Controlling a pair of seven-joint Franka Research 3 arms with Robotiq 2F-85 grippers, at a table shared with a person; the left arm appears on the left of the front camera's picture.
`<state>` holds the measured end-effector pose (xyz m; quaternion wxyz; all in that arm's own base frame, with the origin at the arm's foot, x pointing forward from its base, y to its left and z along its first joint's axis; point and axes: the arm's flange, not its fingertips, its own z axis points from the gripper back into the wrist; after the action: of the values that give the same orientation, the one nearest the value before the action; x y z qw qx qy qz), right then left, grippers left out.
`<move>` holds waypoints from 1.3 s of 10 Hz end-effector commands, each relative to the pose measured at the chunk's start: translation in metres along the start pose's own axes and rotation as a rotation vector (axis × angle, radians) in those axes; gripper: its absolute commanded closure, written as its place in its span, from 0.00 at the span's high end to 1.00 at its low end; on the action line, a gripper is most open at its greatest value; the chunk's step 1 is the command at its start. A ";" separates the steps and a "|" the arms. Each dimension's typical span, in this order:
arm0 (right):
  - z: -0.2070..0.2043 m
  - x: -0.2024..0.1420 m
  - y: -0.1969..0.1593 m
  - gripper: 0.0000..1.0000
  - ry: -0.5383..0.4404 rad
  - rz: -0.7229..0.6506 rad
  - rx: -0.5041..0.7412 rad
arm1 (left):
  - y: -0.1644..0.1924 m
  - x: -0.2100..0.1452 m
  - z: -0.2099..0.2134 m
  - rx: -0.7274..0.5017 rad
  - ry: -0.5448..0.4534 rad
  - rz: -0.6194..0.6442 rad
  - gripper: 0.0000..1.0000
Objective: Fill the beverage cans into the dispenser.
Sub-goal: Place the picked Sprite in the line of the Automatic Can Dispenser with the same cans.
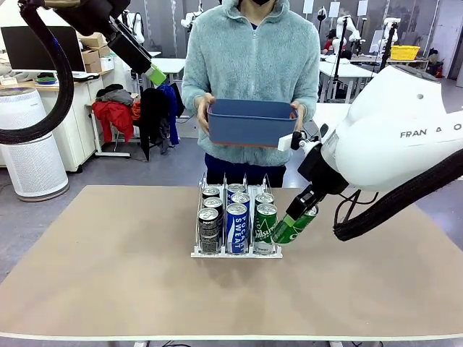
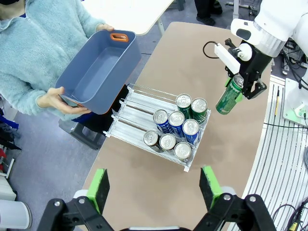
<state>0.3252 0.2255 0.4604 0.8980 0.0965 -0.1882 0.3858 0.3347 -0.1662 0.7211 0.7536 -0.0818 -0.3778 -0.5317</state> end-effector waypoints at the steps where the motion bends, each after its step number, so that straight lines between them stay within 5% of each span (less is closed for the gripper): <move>1: 0.006 -0.001 0.005 0.58 0.004 -0.007 -0.007 | 0.000 -0.002 -0.001 -0.004 0.004 0.002 1.00; 13: -0.053 0.048 -0.025 0.58 0.060 0.021 0.083 | 0.000 -0.002 -0.001 -0.004 0.004 0.002 1.00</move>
<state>0.3758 0.2551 0.4294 0.9014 0.1085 -0.1394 0.3954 0.3347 -0.1662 0.7211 0.7535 -0.0818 -0.3778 -0.5317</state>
